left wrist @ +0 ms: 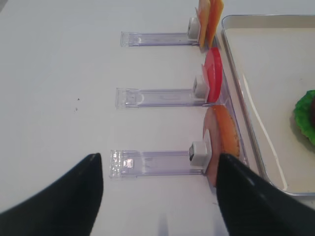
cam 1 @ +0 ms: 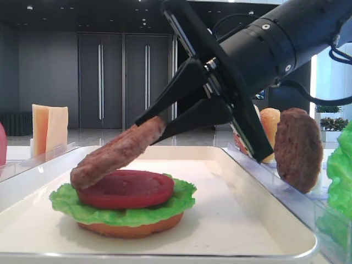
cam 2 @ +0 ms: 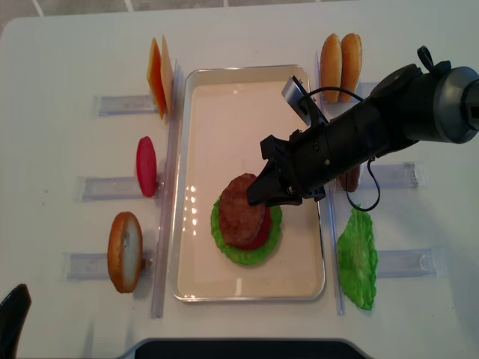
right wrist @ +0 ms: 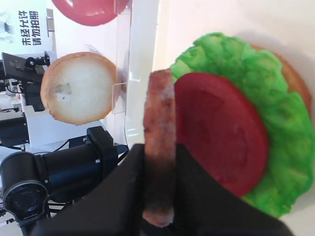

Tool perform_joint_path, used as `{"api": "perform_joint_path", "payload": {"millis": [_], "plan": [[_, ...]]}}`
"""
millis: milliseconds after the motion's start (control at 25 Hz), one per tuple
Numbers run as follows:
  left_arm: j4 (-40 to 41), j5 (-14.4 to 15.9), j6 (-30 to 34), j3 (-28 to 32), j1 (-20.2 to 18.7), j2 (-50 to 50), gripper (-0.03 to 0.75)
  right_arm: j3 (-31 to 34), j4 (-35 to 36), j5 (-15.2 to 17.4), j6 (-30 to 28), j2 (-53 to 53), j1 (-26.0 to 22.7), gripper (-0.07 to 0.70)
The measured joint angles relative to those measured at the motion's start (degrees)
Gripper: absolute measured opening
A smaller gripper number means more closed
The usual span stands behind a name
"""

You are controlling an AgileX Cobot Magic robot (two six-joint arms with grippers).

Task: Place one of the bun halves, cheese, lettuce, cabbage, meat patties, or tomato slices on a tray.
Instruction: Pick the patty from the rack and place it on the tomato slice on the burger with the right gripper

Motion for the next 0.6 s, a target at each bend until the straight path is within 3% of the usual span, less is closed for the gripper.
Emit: {"api": "perform_joint_path", "payload": {"millis": [600], "plan": [[0.0,0.0,0.0,0.0,0.0,0.0,0.545,0.0,-1.5,-0.6,-0.1,0.0,0.0,0.139]]}}
